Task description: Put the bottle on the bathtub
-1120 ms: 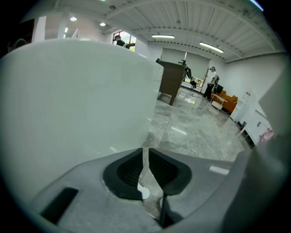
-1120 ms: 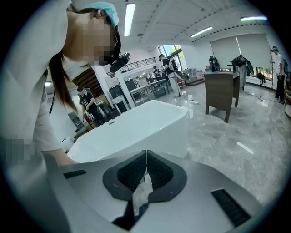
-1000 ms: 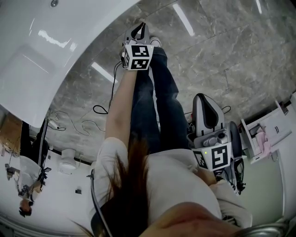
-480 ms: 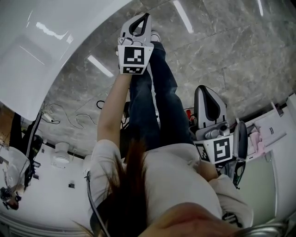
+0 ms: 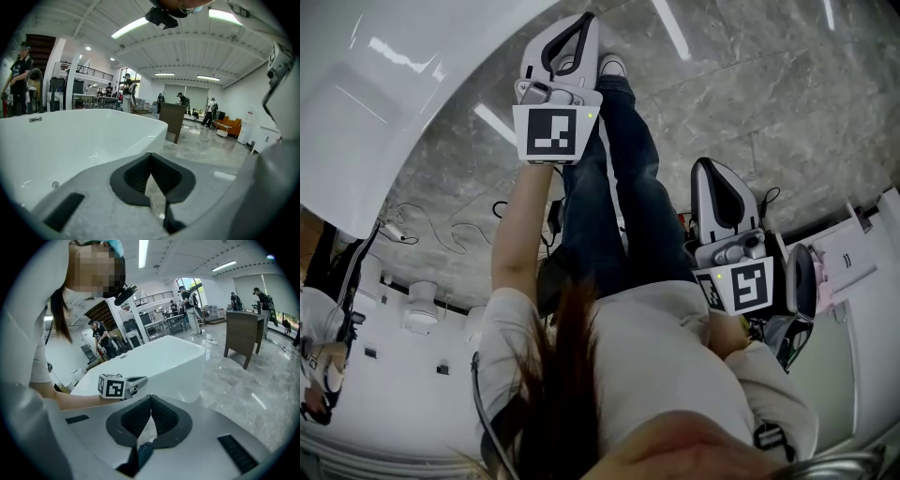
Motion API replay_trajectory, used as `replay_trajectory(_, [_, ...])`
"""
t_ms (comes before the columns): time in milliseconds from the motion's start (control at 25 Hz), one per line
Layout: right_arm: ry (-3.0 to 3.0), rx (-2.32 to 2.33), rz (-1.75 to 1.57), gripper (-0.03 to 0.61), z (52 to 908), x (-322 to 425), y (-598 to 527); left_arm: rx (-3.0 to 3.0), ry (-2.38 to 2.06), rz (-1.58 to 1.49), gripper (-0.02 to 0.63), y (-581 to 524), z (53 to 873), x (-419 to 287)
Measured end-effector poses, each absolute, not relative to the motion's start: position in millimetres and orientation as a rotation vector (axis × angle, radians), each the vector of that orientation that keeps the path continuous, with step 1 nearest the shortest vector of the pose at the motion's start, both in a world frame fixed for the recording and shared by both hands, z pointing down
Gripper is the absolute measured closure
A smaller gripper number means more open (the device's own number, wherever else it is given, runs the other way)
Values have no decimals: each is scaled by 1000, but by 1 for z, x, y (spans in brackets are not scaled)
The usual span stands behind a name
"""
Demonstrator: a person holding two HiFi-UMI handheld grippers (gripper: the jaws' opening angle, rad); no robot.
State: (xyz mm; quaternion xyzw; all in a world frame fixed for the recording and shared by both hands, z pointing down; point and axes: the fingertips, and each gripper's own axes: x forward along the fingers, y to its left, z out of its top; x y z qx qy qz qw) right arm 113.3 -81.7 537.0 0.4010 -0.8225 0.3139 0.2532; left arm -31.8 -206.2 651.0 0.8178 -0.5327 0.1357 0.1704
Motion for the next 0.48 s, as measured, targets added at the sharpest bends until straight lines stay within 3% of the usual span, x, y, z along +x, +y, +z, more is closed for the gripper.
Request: replay_trajectory(480, [-2230,1090,734,565,506,116,-74,2446,-1503,424,600,-190,564,-52])
